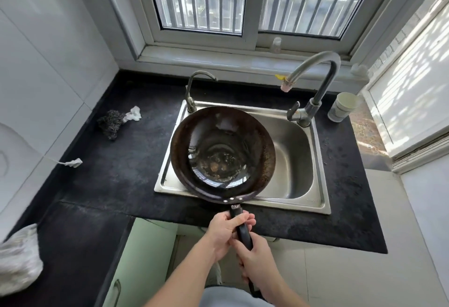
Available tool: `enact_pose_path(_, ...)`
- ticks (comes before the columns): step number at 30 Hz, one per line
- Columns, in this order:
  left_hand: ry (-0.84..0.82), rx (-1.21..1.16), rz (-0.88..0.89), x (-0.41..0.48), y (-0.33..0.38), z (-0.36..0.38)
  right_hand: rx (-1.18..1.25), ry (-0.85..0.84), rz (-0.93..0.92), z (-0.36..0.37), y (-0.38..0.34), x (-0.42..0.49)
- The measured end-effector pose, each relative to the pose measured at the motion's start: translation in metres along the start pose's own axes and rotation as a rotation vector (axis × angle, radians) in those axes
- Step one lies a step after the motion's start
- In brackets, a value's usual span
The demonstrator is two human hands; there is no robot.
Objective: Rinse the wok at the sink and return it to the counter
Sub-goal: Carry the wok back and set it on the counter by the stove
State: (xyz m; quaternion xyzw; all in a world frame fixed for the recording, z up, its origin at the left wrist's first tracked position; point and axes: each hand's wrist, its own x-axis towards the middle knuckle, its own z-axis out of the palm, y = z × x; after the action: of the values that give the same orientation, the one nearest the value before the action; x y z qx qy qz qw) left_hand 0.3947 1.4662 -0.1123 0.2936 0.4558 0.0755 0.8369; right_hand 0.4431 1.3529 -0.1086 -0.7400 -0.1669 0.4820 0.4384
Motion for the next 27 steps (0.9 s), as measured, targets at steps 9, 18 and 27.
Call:
enact_pose_path(9,0.094,-0.082,0.132,-0.028,-0.029,0.061,-0.12,-0.117,-0.109,-0.071,0.001,-0.019)
enact_pose_path(18,0.32,-0.317,0.267,-0.068,-0.091,0.095,-0.297,-0.298,-0.183,-0.11,0.033,-0.046)
enact_pose_path(27,0.532,-0.52,0.451,-0.129,-0.135,0.067,-0.465,-0.555,-0.275,-0.079,0.044,-0.084)
